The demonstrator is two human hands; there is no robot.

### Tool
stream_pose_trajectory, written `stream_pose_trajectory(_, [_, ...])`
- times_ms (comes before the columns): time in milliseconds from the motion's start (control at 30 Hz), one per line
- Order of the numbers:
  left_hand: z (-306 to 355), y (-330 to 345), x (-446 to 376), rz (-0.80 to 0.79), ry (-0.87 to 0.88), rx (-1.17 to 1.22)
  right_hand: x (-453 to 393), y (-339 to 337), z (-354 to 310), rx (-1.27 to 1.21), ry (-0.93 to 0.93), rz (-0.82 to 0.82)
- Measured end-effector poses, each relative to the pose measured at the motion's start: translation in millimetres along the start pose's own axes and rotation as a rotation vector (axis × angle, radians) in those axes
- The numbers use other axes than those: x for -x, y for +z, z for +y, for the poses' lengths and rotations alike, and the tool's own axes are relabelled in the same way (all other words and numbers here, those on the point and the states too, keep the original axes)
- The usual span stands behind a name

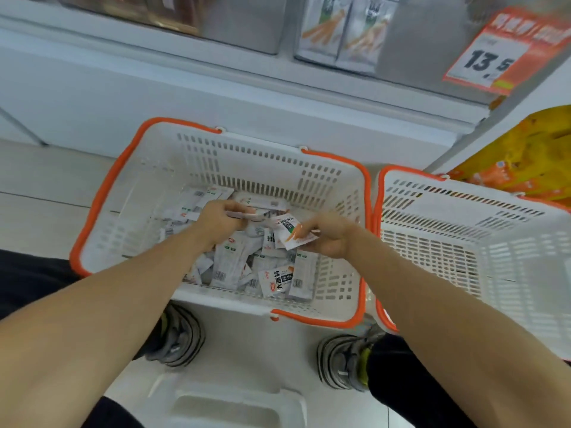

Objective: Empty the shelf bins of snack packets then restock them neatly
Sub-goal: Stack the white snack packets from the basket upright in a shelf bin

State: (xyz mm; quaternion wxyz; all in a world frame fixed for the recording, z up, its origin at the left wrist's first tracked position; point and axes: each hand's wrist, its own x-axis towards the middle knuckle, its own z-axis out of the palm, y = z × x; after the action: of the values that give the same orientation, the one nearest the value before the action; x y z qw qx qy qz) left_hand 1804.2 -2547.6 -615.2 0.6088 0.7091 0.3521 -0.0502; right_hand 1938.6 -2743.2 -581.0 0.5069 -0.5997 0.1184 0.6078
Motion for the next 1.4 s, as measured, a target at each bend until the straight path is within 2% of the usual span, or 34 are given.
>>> stream_pose_trajectory(100, [-2, -1, 11, 0.004, -0.027, 0.029, -4, 5, 19, -0.048, 0.0, -0.048])
stream_pose_trajectory(200, [4, 6, 18, -0.008, -0.159, 0.32, -9, 9, 32, -0.052, -0.034, -0.081])
stream_pose_trajectory(267, [3, 11, 20, 0.055, -0.169, 0.421, -8, 8, 35, -0.056, -0.047, -0.07])
stream_pose_trajectory(367, [-3, 13, 23, 0.154, -0.025, 0.237, -2, 5, 36, -0.046, -0.086, -0.02])
stream_pose_trajectory(433, [-4, 13, 25, 0.16, 0.028, 0.159, -1, 4, 34, -0.051, -0.13, -0.007])
stream_pose_trajectory(533, [-5, 15, 28, 0.11, 0.019, 0.181, -1, 8, 31, -0.081, -0.175, -0.01])
stream_pose_trajectory(667, [-11, 19, 25, -0.088, -0.152, 0.3, -9, 16, 36, -0.037, -0.191, 0.012])
stream_pose_trajectory(800, [-8, 34, 24, -0.187, -0.288, 0.491, -17, 23, 45, 0.323, -0.227, 0.218])
stream_pose_trajectory(867, [-12, 38, 25, -0.204, -0.312, 0.519, -20, 28, 49, 0.402, -0.249, 0.176])
stream_pose_trajectory(1000, [-26, 39, 23, -0.13, -0.333, 0.348, -30, 21, 54, 0.682, -0.179, 0.02])
stream_pose_trajectory(1067, [-34, 32, 18, -0.124, -0.37, 0.229, -39, 3, 59, 0.937, -0.165, 0.107])
stream_pose_trajectory(1133, [-40, 26, 15, -0.131, -0.421, 0.155, -49, -12, 66, 1.261, -0.229, 0.232])
stream_pose_trajectory(1167, [-43, 24, 14, -0.124, -0.432, 0.131, -55, -13, 70, 1.347, -0.27, 0.247])
stream_pose_trajectory(1300, [-46, 23, 12, -0.131, -0.452, 0.134, -77, 1, 82, 1.559, -0.279, 0.103])
stream_pose_trajectory(1400, [-48, 18, 11, -0.133, -0.507, 0.169, -88, 9, 90, 1.755, -0.299, 0.112])
